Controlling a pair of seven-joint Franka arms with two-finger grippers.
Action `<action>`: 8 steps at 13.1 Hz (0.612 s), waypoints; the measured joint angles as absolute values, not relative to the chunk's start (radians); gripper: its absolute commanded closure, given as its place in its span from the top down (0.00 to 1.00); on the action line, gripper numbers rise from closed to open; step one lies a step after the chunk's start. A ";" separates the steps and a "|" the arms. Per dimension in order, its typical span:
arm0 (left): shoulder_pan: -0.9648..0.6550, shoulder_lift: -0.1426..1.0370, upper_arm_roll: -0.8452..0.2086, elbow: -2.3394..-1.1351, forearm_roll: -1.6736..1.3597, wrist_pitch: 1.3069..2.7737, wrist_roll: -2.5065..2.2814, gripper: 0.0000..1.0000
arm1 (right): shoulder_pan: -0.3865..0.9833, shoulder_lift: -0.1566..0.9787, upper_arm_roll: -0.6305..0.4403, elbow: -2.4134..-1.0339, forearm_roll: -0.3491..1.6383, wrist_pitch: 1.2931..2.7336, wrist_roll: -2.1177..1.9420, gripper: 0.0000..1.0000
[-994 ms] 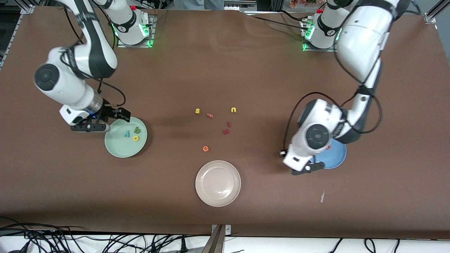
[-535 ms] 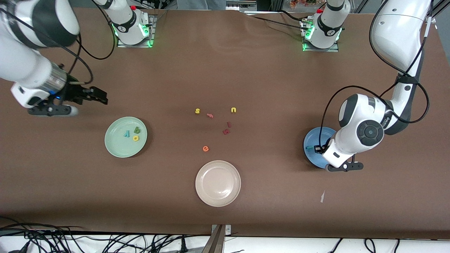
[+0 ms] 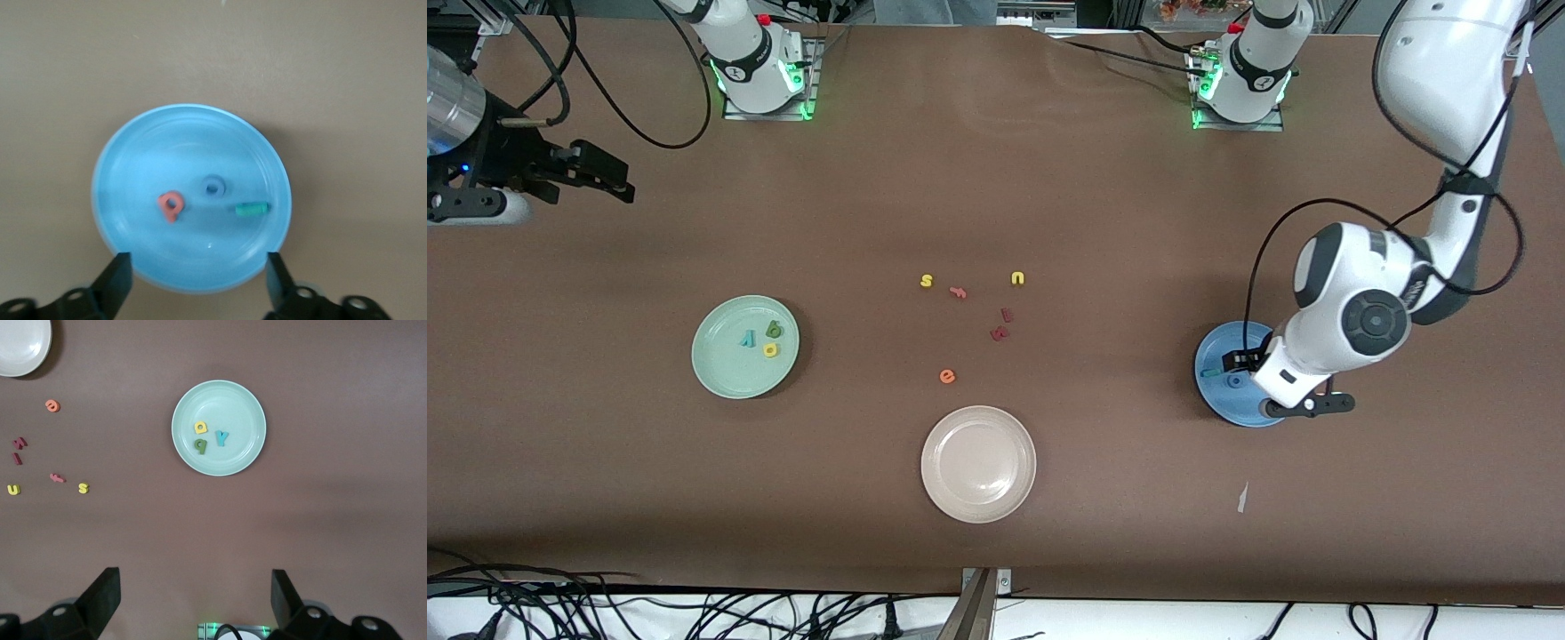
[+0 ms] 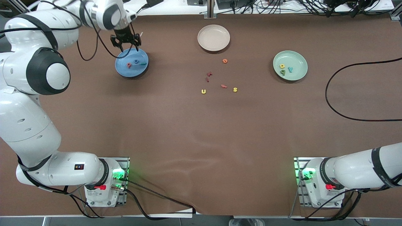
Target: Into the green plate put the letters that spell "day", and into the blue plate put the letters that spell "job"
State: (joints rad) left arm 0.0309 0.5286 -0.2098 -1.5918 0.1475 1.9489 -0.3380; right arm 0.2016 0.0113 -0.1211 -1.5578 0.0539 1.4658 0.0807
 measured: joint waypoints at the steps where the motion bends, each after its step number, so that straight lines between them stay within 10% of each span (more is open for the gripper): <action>1: 0.026 0.517 -0.213 -1.515 0.147 1.847 -0.338 1.00 | 0.202 0.013 -0.121 -1.566 0.054 1.467 0.081 1.00; 8: -0.030 0.477 -0.171 -1.281 0.136 1.576 -0.229 1.00 | 0.202 0.022 -0.117 -1.582 0.053 1.485 0.080 1.00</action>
State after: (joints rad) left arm -0.0299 0.4766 -0.1713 -1.2812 0.1363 1.5762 -0.2289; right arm 0.2018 0.0216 -0.1169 -1.5819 0.0529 1.4849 0.0797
